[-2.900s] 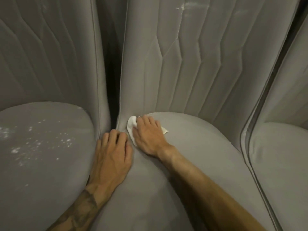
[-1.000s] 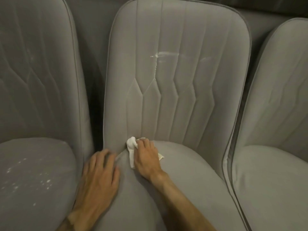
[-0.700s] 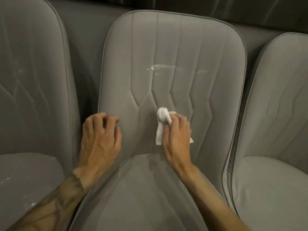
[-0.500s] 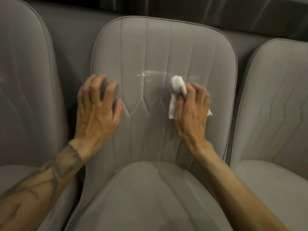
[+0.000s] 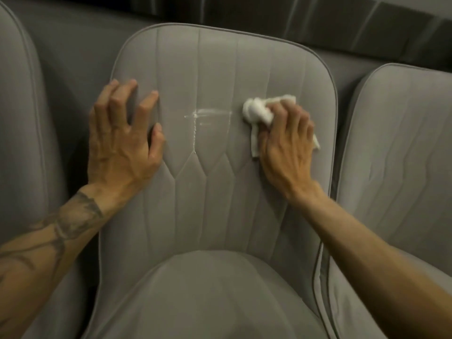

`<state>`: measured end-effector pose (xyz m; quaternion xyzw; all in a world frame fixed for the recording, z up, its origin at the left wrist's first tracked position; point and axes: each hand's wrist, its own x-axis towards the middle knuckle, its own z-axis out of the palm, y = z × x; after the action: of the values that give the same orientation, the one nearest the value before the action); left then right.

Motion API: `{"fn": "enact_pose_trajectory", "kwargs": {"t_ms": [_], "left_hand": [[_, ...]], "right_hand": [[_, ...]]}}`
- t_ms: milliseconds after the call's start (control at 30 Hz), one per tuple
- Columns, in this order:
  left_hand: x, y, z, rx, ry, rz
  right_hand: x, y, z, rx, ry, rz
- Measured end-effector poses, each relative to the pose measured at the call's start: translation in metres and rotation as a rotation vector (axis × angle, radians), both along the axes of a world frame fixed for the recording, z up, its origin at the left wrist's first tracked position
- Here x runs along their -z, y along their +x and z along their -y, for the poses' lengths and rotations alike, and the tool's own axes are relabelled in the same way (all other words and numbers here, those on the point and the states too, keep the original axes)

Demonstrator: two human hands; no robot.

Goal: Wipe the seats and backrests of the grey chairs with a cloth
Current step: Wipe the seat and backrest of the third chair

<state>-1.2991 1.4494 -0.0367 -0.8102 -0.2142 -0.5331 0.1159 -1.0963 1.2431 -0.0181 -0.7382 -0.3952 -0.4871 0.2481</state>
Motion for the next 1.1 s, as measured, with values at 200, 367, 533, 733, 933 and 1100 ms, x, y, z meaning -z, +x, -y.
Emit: {"fn": "enact_pose_trajectory", "kwargs": {"t_ms": [200, 367, 533, 733, 933, 1100], "left_hand": [[0.004, 0.001, -0.003, 0.014, 0.007, 0.04], [0.005, 0.002, -0.004, 0.022, -0.008, 0.032], [0.007, 0.002, -0.007, 0.02, 0.003, 0.045], [0.008, 0.002, -0.005, 0.014, 0.014, 0.051], [0.009, 0.002, -0.006, 0.014, 0.006, 0.053], [0.009, 0.001, -0.008, 0.017, 0.01, 0.049]], "right_hand": [[0.005, 0.0, -0.014, 0.073, 0.08, -0.002], [0.027, 0.0, 0.006, 0.007, -0.184, 0.1], [-0.047, 0.02, -0.026, 0.168, 0.187, 0.064], [0.018, -0.011, -0.003, 0.008, -0.16, 0.07], [-0.057, 0.026, -0.016, 0.235, 0.159, 0.064], [0.037, -0.023, -0.005, 0.019, -0.17, 0.02]]}}
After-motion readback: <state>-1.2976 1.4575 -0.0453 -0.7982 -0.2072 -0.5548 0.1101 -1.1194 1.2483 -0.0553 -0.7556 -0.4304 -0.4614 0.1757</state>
